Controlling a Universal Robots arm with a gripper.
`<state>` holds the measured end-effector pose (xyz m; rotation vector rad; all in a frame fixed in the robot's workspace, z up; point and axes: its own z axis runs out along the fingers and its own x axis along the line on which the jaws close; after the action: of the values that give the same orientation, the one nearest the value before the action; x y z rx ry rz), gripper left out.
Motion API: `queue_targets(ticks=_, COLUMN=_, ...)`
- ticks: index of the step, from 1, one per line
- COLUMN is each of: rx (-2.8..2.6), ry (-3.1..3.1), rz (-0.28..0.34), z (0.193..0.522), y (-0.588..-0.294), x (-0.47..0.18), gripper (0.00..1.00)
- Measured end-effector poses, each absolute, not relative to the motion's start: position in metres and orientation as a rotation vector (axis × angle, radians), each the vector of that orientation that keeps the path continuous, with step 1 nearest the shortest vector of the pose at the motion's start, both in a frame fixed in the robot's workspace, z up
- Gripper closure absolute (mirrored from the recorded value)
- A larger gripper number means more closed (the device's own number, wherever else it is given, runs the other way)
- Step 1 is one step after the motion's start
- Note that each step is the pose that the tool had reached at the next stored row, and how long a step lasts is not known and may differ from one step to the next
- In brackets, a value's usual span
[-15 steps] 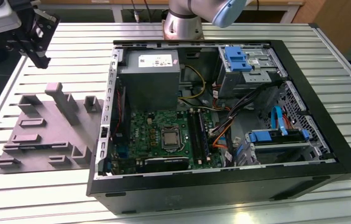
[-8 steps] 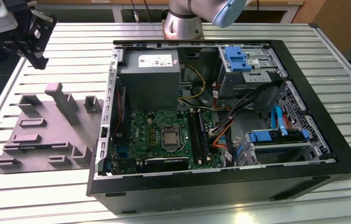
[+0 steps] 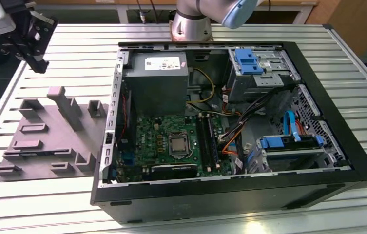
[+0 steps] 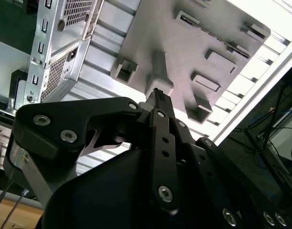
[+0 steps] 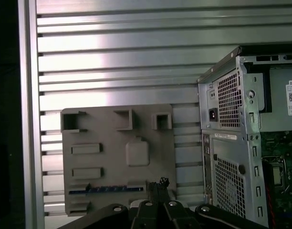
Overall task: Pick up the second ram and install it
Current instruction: 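Reach for the second ram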
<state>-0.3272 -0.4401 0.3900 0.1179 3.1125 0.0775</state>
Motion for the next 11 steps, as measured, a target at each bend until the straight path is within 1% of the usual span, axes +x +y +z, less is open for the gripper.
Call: queue_targets(ticks=11, rx=0.118, ry=3.113, rz=0.078, z=0.3899, y=-0.4426, x=-0.3294, gripper=0.89)
